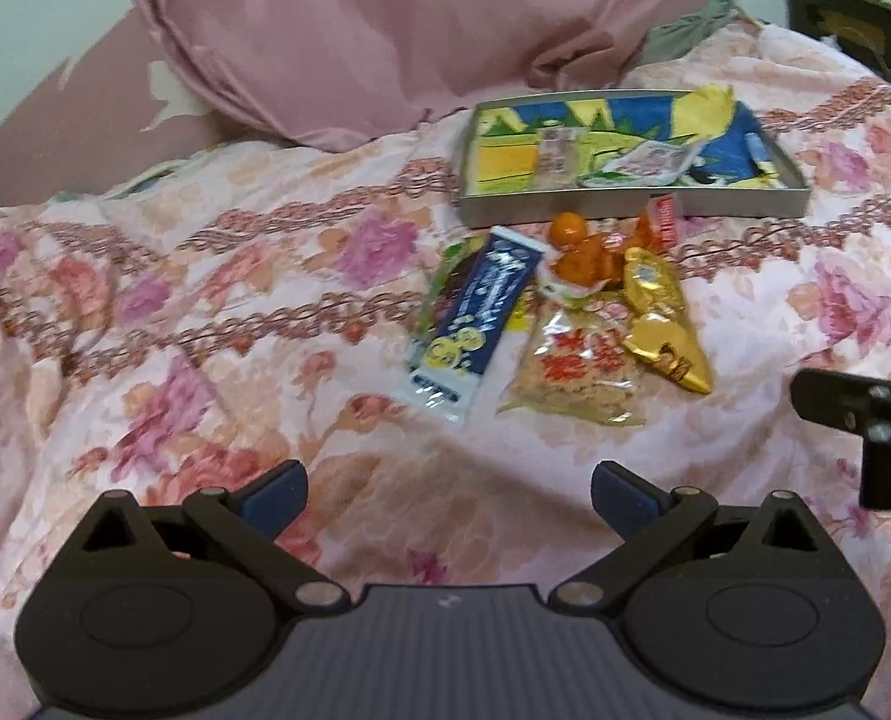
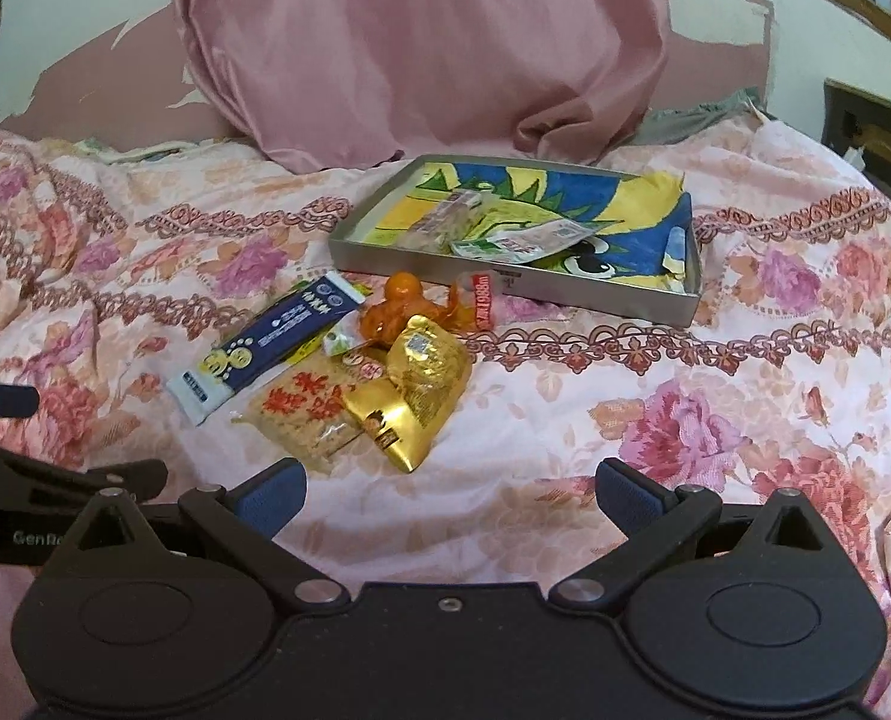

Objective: Organize snacks
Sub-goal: 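Move both tools back toward the remaining snack pile, then grasp the rice-cake bag with the left tool while the right tool grasps the gold foil pouch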

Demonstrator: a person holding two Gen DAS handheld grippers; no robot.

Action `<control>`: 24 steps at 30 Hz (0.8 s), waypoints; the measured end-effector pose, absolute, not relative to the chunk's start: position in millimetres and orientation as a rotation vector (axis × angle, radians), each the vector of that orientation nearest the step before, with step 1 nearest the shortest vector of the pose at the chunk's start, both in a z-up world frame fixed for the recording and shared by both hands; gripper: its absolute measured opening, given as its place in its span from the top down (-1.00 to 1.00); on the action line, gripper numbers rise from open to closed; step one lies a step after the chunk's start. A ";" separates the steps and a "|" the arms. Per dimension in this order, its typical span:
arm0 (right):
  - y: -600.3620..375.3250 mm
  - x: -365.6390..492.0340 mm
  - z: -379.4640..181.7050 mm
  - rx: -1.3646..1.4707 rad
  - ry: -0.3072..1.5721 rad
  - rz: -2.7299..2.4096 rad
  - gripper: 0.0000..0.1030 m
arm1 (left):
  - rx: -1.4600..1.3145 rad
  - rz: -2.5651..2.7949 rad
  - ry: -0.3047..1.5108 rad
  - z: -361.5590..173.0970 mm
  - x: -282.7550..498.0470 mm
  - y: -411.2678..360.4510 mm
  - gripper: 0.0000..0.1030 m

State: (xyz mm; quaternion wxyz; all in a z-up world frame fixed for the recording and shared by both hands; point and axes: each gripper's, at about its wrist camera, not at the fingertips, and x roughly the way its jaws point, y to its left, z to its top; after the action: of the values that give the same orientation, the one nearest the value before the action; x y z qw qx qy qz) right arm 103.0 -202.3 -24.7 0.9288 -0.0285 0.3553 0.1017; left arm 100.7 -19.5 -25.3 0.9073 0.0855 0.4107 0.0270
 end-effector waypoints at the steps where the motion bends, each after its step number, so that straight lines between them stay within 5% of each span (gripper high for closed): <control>1: -204.8 106.6 -24.2 -0.044 0.732 0.209 -0.99 | 0.172 0.039 0.850 -25.2 103.4 -18.0 -0.99; 24: -219.1 206.6 -45.2 0.001 0.801 0.215 -0.99 | 0.416 -0.294 0.829 -54.0 194.1 -35.4 -0.99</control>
State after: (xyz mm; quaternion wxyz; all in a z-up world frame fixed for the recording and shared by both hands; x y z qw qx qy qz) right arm 206.6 -219.1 -45.2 0.9152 0.0007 0.3892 0.1044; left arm 194.1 -35.4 -54.0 0.8841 0.1998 0.3982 -0.1412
